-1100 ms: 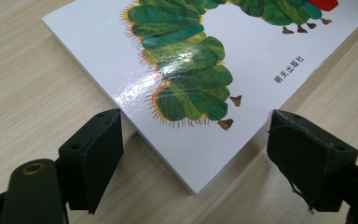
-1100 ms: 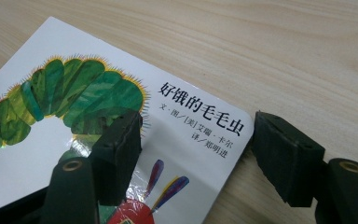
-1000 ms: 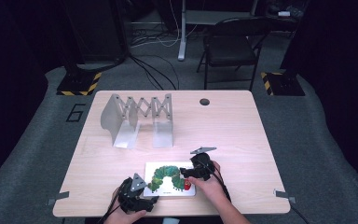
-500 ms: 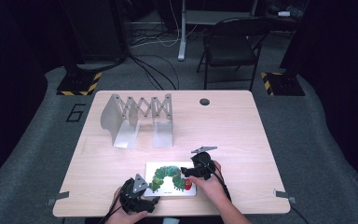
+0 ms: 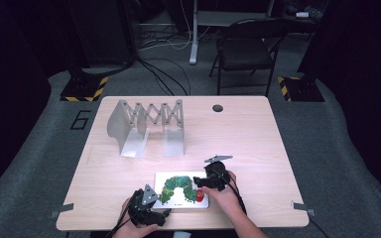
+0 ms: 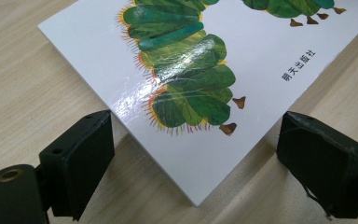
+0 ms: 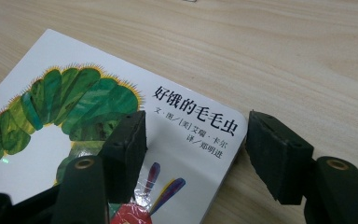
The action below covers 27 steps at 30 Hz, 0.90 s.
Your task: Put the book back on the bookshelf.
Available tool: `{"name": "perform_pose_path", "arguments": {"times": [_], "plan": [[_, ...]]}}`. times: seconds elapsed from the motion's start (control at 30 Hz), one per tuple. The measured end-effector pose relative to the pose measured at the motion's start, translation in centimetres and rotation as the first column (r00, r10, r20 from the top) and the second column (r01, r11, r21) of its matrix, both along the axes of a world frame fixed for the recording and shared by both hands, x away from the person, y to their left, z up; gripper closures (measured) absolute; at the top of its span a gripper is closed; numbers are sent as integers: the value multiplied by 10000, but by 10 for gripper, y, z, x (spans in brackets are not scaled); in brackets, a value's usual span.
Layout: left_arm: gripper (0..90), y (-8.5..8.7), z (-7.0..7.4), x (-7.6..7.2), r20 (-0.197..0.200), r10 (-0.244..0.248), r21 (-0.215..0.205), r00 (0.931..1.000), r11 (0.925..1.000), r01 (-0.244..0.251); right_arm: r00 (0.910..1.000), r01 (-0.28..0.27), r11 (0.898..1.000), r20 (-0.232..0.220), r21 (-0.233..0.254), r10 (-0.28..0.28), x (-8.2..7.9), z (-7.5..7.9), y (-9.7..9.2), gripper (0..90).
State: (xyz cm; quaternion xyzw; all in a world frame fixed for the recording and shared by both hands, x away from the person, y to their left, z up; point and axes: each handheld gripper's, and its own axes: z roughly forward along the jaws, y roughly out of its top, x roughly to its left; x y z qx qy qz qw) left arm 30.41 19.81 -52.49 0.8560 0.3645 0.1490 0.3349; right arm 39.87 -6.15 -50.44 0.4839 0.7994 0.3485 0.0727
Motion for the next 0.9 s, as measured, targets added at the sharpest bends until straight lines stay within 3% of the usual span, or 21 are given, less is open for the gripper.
{"name": "perform_pose_path", "arguments": {"times": [0.07,0.17,0.3,0.47,0.9], "plan": [[101,0,0,0,12,-15,-11,10000,10000,15,9999,-68,10000,114,3,68,0,0,-1,387],[90,-1,-1,0,-2,32,-47,10000,10000,-32,9999,145,9997,-96,186,-143,-2,3,-1,394],[78,-2,-3,0,143,130,-177,9998,9998,-127,9997,7,9995,261,317,-16,-1,5,-4,397],[46,-3,-3,0,104,51,-123,9999,9999,-50,9997,74,9988,241,480,-86,-2,7,-4,399],[43,-3,-3,0,143,24,-94,9999,10000,-23,10000,25,10000,-50,83,-25,2,-1,-1,403]]}}
